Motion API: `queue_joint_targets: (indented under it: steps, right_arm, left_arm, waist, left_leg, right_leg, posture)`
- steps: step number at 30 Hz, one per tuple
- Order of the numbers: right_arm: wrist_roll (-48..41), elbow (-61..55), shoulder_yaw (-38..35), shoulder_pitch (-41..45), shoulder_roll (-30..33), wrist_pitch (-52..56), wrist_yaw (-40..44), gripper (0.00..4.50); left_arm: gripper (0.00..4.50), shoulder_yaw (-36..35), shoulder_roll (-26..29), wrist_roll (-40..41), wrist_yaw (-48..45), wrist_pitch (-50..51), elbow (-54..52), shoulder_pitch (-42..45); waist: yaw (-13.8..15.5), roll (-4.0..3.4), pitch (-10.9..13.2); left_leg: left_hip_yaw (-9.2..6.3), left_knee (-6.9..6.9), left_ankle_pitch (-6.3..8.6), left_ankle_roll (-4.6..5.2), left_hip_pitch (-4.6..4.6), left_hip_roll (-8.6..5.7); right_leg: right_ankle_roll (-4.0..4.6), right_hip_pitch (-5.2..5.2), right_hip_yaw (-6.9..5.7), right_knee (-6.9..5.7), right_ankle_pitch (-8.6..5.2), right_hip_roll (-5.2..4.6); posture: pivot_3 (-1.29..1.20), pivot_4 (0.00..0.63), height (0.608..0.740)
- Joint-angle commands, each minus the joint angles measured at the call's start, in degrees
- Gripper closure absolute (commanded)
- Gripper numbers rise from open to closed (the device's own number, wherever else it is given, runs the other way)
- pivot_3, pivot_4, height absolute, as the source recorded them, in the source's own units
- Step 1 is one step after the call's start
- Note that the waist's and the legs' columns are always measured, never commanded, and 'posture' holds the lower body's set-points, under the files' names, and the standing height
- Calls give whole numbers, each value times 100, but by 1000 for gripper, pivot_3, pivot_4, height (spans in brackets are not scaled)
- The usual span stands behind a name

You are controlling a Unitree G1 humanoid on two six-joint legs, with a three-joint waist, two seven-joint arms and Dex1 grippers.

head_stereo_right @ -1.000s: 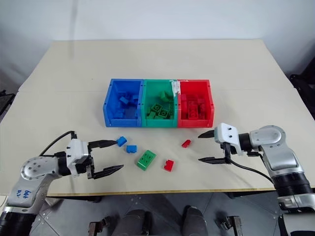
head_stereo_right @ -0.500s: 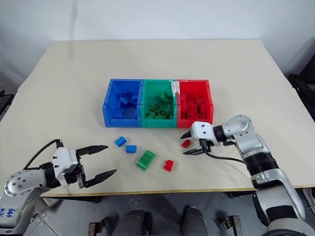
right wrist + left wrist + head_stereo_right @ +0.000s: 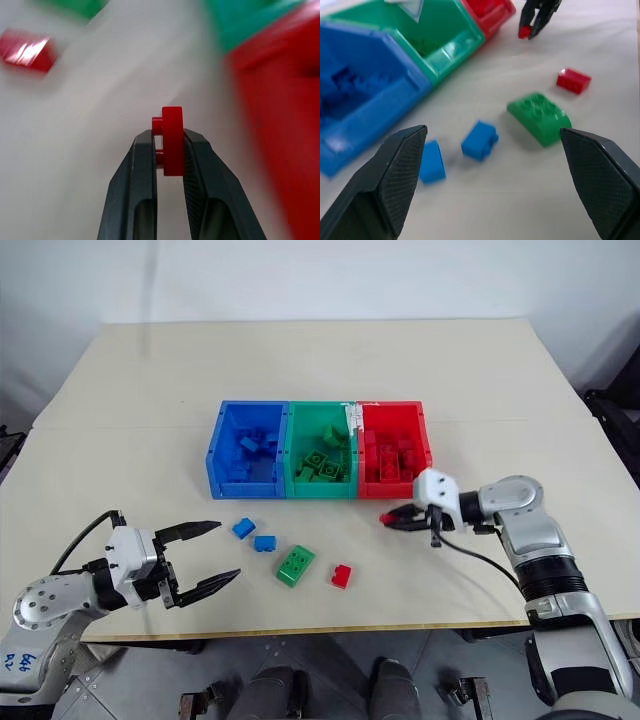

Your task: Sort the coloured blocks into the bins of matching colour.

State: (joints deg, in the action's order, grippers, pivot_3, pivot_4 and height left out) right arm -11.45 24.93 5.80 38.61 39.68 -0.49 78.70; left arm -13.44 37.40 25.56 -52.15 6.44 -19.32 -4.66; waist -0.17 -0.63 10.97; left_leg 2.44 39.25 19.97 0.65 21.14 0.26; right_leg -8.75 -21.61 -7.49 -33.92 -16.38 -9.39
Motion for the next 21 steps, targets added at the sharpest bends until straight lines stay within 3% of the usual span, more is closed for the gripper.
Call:
queue_joint_targets:
  steps: [1, 9, 18, 21]
  right_arm:
    - [-288, -180, -579, 356, 182, 410, -459, 4180]
    - [-107, 356, -747, 847, 174, 444, -899, 4180]
    - [-380, 149, -1040, 523, 265, 311, -867, 1010]
    - [-719, -539, -1408, -276, 576, 276, -556, 34]
  left_arm:
    - [0, -50, -88, 293, 136, 171, -86, 277]
    - [0, 120, -133, 396, 106, 412, -72, 704]
    - [0, 199, -117, 339, 34, 453, 23, 746]
    - [0, 382, -126, 234, -130, 323, 238, 931]
  waist:
    - [0, 0, 0]
    - [12, 0, 0]
    - [17, 0, 0]
    - [106, 0, 0]
  left_leg:
    - [1, -1, 0, 0, -1, 0]
    - [6, -4, 1, 1, 3, -4]
    - [7, -4, 1, 2, 5, -4]
    - [-1, -4, 1, 2, 8, -7]
  right_leg:
    - [0, 0, 1, 0, 0, 0]
    - [0, -1, -1, 4, 0, 0]
    - [0, -1, -1, 5, 0, 0]
    - [0, 0, -7, 7, 0, -2]
  posture:
    - [0, 150, 740]
    - [0, 150, 740]
    - [0, 150, 740]
    - [0, 150, 740]
